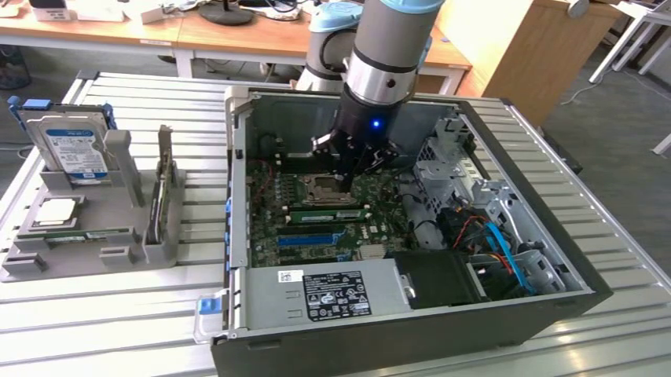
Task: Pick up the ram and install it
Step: 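Press down the ram until it locks into place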
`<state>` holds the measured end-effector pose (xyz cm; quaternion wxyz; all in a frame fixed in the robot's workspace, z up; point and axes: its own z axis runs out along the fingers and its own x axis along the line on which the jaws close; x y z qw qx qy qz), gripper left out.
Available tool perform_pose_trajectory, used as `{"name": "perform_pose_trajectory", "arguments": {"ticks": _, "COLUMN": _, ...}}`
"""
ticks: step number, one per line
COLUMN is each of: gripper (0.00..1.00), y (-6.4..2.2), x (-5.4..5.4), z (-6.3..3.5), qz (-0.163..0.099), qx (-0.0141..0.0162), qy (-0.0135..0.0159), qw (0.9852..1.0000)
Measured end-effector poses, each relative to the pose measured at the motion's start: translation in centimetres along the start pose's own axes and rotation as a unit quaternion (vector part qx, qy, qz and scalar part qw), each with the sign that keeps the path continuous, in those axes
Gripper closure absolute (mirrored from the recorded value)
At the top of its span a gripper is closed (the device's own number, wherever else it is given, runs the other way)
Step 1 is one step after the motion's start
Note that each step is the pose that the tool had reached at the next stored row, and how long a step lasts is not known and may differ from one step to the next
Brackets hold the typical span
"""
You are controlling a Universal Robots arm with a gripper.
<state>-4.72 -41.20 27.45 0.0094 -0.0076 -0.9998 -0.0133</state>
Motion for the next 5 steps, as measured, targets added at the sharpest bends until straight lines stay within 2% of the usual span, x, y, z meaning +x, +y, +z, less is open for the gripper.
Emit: {"name": "perform_pose_trajectory", "arguments": {"ticks": 5, "gripper": 0.89, "y": 0.0, "x": 0.0, "z": 0.0, "qz": 0.0, "qx": 0.0, "qy": 0.0, "qw": 1.0}}
